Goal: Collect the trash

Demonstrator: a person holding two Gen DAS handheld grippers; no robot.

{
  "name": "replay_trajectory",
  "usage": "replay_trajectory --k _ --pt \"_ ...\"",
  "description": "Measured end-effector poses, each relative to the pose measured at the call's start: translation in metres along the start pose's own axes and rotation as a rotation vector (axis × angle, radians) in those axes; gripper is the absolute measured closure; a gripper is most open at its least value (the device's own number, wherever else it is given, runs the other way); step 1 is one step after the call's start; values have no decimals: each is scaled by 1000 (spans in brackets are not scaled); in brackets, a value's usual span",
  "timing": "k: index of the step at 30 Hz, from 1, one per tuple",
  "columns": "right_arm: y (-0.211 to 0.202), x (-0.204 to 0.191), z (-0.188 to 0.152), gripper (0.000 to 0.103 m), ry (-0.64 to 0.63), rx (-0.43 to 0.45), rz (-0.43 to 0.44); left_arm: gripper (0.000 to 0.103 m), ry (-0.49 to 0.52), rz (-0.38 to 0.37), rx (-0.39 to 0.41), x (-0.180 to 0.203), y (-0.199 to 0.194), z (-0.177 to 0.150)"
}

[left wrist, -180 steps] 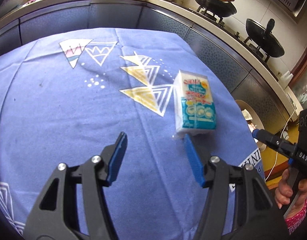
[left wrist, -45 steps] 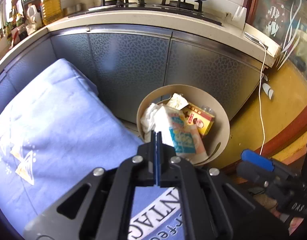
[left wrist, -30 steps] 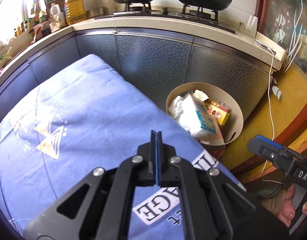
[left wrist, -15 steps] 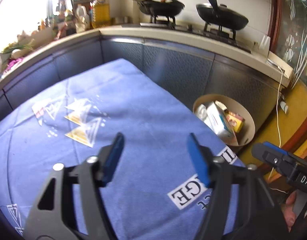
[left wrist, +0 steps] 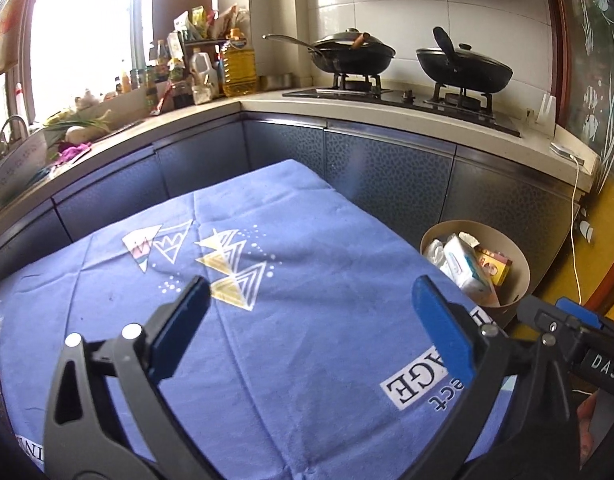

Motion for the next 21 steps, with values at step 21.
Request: replay_trajectory --k 21 --pt "-13 18 1 18 50 31 -38 6 10 31 -63 9 12 -7"
Point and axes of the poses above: each gripper's, at about its wrist camera, not at the fingertips, and y roughly the way its jaws point, x to its right, z to its top, the point moved 10 cm from there along y, roughly the way its jaws point, and after that the axes turned 2 degrees about -z, right-handed, at the moved point
